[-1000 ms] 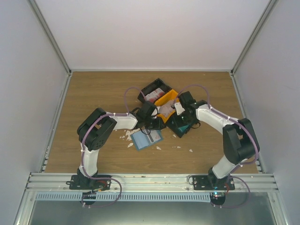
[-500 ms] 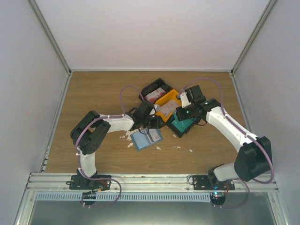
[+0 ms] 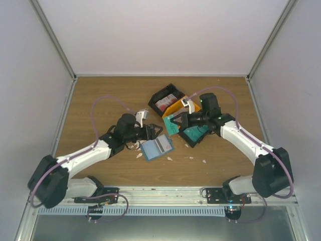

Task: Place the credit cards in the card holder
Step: Pick up the credit card from the storage box.

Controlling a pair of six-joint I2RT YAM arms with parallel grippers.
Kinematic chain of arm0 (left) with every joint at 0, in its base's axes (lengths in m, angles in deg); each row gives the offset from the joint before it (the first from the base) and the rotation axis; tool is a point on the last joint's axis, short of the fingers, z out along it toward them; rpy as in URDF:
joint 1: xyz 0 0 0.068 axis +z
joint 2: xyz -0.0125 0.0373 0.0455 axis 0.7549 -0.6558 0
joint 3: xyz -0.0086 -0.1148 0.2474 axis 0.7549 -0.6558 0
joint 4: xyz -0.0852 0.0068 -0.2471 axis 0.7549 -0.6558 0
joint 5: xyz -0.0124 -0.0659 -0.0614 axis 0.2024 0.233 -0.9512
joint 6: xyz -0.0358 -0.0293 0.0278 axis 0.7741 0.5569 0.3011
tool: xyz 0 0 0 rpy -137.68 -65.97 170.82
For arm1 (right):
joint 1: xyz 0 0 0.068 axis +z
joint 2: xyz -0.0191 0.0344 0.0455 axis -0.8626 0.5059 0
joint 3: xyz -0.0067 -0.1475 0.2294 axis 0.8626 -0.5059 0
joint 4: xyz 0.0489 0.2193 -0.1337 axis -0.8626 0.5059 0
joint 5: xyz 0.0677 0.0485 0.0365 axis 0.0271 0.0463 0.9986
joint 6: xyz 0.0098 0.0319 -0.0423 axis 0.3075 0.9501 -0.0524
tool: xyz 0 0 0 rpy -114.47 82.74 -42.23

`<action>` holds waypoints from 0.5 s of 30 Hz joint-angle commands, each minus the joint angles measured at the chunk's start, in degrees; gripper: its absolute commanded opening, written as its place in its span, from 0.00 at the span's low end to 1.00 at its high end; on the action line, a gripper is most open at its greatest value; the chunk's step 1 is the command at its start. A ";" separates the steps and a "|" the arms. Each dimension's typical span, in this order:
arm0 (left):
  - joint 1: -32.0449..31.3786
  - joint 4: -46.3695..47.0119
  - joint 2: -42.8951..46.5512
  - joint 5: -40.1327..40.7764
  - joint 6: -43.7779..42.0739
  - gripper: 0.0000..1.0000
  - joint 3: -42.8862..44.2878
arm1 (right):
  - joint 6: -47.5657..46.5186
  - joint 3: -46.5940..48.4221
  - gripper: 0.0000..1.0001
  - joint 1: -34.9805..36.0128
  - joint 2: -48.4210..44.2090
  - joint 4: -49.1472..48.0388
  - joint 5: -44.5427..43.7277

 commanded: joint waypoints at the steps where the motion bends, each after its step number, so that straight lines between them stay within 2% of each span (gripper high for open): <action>1: 1.16 4.54 7.00 -7.72 0.73 0.75 -2.93 | 9.79 -2.27 0.01 0.29 0.19 -15.85 16.09; 5: 1.80 8.27 10.66 -14.68 3.61 0.78 -4.24 | 15.12 -3.68 0.00 1.46 -0.03 -22.14 21.45; 7: 2.12 10.57 11.31 -17.29 5.59 0.75 -4.46 | 17.31 -4.50 0.01 2.32 0.04 -24.64 23.02; 8: 2.24 11.39 11.37 -18.30 6.37 0.73 -4.47 | 18.37 -5.08 0.01 2.63 -0.18 -25.86 23.37; 12: 2.38 14.68 12.24 -18.67 8.79 0.50 -5.73 | 22.04 -7.77 0.01 3.01 -2.01 -31.86 22.95; 15: 2.34 19.24 13.55 -17.79 12.00 0.38 -8.77 | 25.61 -10.24 0.01 3.43 -3.11 -37.27 22.64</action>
